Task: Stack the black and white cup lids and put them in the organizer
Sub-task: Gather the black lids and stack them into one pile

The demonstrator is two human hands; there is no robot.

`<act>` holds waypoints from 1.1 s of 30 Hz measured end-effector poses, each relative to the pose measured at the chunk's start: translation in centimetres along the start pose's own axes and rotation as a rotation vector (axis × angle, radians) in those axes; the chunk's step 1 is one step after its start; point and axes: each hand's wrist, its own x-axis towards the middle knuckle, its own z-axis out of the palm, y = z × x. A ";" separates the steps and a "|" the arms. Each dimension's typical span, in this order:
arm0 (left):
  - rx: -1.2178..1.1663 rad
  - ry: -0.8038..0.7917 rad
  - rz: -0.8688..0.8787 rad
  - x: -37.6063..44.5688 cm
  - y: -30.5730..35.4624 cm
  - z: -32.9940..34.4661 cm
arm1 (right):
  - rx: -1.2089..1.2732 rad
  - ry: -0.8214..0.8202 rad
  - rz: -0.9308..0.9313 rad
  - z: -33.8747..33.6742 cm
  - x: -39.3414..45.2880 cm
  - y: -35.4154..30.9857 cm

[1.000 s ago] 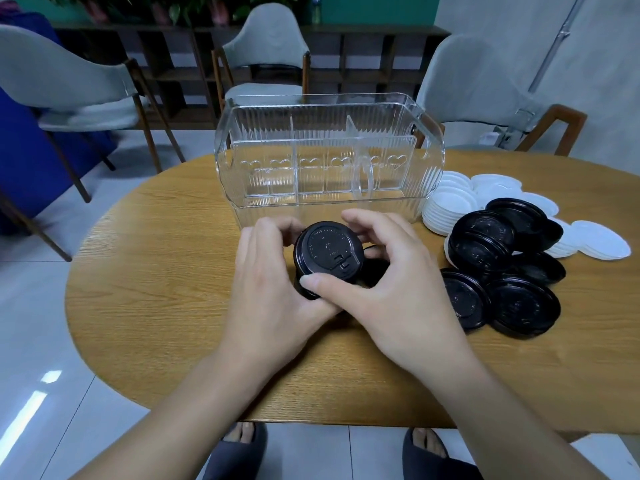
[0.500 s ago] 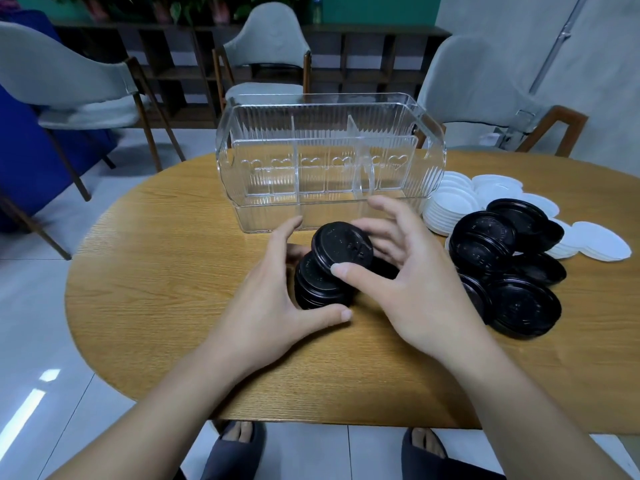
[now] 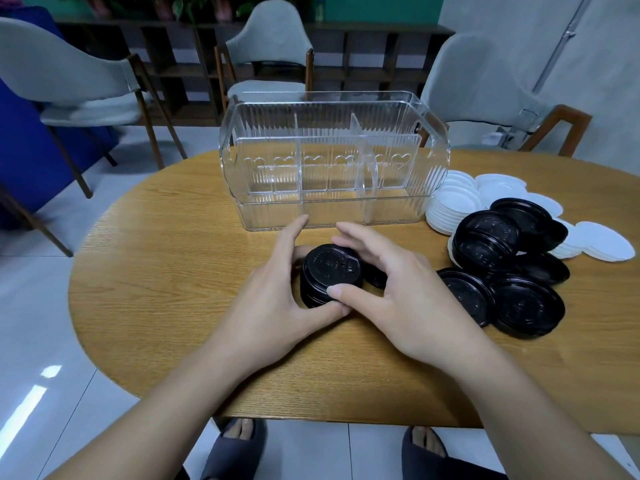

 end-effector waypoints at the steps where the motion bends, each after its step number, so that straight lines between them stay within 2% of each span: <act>1: 0.008 -0.002 0.002 0.0 0.0 0.0 | 0.009 -0.001 0.002 -0.1 0.0 0.0; 19: 0.070 -0.079 -0.036 0.6 -0.9 0.1 | 0.138 -0.214 -0.028 -1.7 0.9 0.9; 33: 0.110 -0.055 0.004 0.3 -0.3 0.4 | 0.010 -0.122 -0.034 -0.9 0.3 0.2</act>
